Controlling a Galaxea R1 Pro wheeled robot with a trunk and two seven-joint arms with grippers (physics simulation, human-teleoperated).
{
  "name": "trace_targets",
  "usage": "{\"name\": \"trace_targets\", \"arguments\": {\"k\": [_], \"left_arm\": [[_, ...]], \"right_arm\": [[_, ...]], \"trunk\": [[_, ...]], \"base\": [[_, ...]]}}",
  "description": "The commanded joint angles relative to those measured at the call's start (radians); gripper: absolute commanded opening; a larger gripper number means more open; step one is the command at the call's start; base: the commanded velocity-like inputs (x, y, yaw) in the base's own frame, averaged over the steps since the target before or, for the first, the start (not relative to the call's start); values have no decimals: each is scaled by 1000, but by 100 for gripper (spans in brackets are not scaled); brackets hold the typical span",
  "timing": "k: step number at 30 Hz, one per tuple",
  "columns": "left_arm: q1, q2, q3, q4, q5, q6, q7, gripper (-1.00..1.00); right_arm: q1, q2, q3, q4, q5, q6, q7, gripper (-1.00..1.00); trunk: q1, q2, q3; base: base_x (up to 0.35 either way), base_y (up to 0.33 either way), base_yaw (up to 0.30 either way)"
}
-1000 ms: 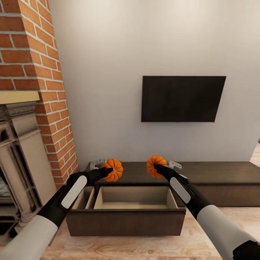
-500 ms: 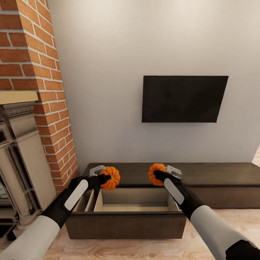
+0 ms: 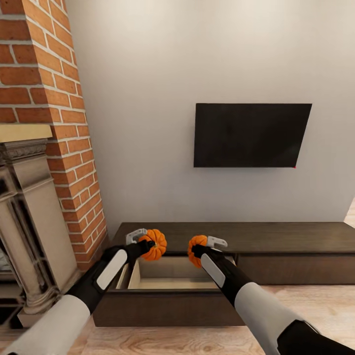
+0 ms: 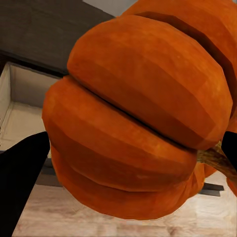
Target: Place each of the two pumpkins and all three candles from the living room inside a cabinet in the living room (use any cabinet), then make sure every cabinet is closed, and position the cauldron so it is next to a table in the living room.
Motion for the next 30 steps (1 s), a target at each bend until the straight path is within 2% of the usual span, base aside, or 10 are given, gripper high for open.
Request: {"name": "trace_targets", "arguments": {"k": [1,4,8,11,18,30], "left_arm": [[-1,-4,-4,3,-5,-2,10,-100],[-8,-47,-4,54,-76,-15,11,-100],[-16,-72,-4,116,-105,-108,11,-100],[-19,-76,-4,140,-109,-136,12,-100],[-19,-73,-4,136,-111,-144,10,-100],[-19,-71,-4,143,-113,-146,8,-100]], "right_arm": [[-2,0,6,-1,-5,4,-8,-100],[-3,2,8,17,-3,-5,-7,-100],[-7,6,10,51,-3,-42,-3,-100],[-7,8,12,55,-2,-51,12,-100],[-7,11,27,56,-1,-54,19,-100],[-7,11,40,56,-1,-55,19,-100]], "trunk": [[0,-1,-1],[0,-1,-1],[0,-1,-1],[0,-1,-1],[0,-1,-1],[0,-1,-1]], "base": [[0,0,0],[0,0,0],[0,0,0],[0,0,0],[4,0,0],[156,5,0]]}}
